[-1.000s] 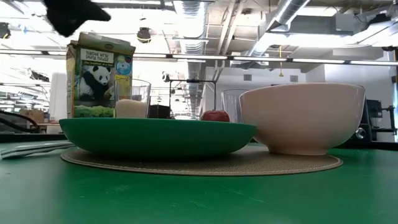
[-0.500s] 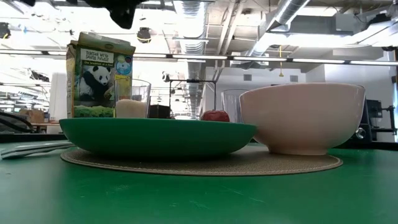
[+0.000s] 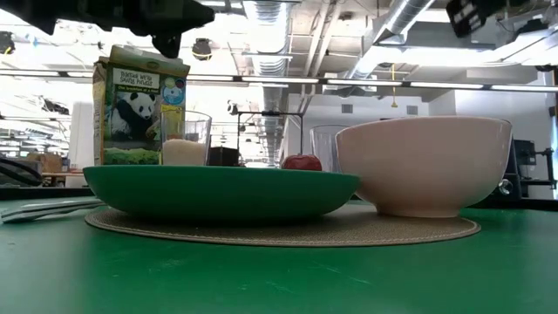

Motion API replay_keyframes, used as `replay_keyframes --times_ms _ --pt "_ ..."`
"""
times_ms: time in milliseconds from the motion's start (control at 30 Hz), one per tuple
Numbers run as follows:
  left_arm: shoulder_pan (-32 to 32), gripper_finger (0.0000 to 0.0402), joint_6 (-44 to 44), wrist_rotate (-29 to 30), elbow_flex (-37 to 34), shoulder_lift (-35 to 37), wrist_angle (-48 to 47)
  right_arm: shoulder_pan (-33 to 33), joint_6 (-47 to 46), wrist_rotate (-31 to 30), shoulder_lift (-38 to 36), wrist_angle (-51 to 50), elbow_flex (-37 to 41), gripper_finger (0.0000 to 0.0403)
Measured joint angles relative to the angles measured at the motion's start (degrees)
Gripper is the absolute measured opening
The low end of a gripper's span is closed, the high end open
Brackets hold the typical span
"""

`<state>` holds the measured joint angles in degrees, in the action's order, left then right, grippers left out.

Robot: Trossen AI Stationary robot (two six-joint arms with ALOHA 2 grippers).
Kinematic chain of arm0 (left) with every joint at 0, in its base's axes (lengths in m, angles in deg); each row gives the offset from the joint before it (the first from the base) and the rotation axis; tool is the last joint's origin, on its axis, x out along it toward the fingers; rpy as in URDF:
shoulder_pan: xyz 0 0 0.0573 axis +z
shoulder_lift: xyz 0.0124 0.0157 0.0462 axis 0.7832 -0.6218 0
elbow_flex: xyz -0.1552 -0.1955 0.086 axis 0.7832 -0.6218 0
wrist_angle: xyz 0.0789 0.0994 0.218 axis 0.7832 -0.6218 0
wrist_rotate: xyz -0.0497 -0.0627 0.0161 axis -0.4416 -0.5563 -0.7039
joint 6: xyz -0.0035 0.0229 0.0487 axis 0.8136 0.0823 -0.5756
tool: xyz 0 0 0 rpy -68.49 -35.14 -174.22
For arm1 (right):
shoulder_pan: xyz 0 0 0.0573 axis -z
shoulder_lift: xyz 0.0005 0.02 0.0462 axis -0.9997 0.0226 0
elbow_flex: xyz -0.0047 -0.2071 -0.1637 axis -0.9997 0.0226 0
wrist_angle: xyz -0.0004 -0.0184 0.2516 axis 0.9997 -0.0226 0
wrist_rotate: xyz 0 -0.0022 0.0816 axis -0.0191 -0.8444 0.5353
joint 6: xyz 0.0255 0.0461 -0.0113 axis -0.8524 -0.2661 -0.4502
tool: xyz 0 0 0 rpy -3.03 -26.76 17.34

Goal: Arrange a breakfast setting
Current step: Return to Home Position

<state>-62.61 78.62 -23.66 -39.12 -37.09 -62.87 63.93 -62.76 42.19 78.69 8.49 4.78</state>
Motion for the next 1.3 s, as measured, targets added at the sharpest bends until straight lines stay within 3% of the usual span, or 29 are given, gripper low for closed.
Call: replay_keyframes --times_ms 267,400,567,767,1000,1300 --pt "3.1 0.0 -0.1 -8.4 0.0 -0.2 -1.3 13.8 0.4 16.1 -17.4 7.7 12.7 0.0035" --pt "4.4 0.0 0.0 -8.3 -0.1 -0.2 -3.4 19.7 -0.5 22.2 -22.1 8.8 16.9 0.0022" --pt "4.3 0.0 1.2 -6.8 -6.0 3.2 1.1 23.0 -1.2 22.9 -28.0 12.8 22.5 0.0035" --pt "4.4 0.0 5.9 -2.4 -15.2 14.1 1.5 24.5 -2.7 21.8 -33.6 13.7 26.9 0.0044" --pt "4.4 0.0 6.1 -0.3 -17.8 30.9 -12.1 24.4 -3.6 21.4 -38.6 11.5 30.1 0.0025" --pt "4.4 0.0 5.2 1.7 -20.8 50.1 -24.9 24.4 -6.6 19.8 -40.4 14.8 34.7 0.0038"
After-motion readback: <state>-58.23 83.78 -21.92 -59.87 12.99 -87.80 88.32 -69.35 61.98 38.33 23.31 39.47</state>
